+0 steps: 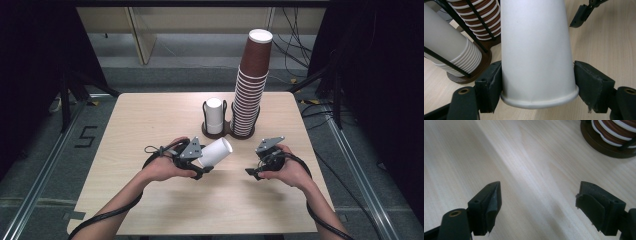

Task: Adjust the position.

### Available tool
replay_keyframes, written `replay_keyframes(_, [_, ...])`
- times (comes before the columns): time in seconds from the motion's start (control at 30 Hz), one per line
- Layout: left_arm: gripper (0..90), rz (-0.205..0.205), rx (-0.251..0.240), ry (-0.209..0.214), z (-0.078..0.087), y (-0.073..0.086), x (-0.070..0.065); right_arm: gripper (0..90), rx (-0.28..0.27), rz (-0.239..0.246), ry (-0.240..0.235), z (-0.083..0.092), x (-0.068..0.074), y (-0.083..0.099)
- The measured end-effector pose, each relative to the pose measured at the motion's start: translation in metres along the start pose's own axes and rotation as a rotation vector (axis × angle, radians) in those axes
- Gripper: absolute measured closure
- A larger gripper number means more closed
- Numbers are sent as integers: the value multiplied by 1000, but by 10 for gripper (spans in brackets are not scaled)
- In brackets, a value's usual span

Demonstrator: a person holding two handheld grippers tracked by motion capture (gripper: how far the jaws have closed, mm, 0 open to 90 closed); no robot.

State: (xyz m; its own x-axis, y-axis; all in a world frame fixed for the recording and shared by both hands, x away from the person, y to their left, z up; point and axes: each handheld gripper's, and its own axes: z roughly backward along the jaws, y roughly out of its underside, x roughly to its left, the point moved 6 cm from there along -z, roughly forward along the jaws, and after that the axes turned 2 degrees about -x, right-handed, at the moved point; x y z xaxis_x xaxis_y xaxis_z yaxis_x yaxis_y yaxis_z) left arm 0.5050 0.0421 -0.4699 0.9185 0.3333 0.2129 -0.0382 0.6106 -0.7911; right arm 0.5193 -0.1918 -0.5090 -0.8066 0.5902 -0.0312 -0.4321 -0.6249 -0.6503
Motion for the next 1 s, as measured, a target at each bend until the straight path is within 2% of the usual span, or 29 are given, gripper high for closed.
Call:
replay_keyframes(0.1, [266, -39, 47, 4, 1, 1, -1, 205, 2, 41, -17, 2, 1, -2])
replay_keyframes(0.13, [267, -49, 62, 12, 2, 1, -1, 206, 21, 29, -26, 3, 3, -2])
replay_keyframes(0.17, [267, -58, 72, 14, 2, 1, -2, 208, 17, 31, -40, 2, 5, -2])
replay_keyframes(0.2, [267, -58, 72, 14, 2, 1, -2, 208, 16, 70, -42, 2, 3, -3])
replay_keyframes(0.23, [267, -61, 87, 28, 3, 0, -2, 209, 24, 56, -47, 2, 5, -3])
replay_keyframes(0.33, [268, -84, 120, 48, 3, 0, -3, 211, 38, 84, -57, 2, 6, -3])
replay_keyframes(0.37, [267, -90, 139, 57, 4, 1, -3, 212, 45, 71, -57, 3, 7, -3])
replay_keyframes(0.43, [267, -100, 151, 58, 3, 0, -4, 212, 49, 83, -57, 3, 6, -4])
replay_keyframes(0.5, [269, -112, 177, 80, 5, 0, -4, 213, 49, 108, -68, 3, 5, -5])
replay_keyframes(0.57, [269, -116, 183, 80, 4, -1, -4, 213, 52, 101, -74, 4, 7, -5])
replay_keyframes(0.6, [270, -128, 198, 82, 4, -1, -4, 214, 50, 125, -81, 3, 6, -6])
replay_keyframes(0.63, [270, -130, 204, 82, 4, -2, -4, 214, 51, 128, -83, 3, 6, -6])
replay_keyframes(0.67, [270, -139, 216, 86, 4, -2, -4, 214, 55, 106, -84, 4, 7, -6])
replay_keyframes(0.7, [270, -157, 236, 93, 4, -2, -4, 214, 67, 119, -79, 5, 7, -6])
replay_keyframes(0.77, [270, -165, 251, 101, 4, -2, -5, 214, 67, 111, -84, 4, 9, -6])
replay_keyframes(0.8, [270, -184, 268, 107, 4, -3, -4, 214, 68, 120, -85, 3, 9, -6])
replay_keyframes(0.83, [270, -191, 274, 107, 4, -3, -4, 215, 62, 153, -93, 2, 8, -7])
replay_keyframes(0.9, [270, -209, 292, 112, 3, -4, -4, 215, 77, 131, -86, 3, 9, -6])
replay_keyframes(1.0, [270, -215, 301, 117, 3, -5, -5, 217, 86, 127, -97, 2, 12, -7])
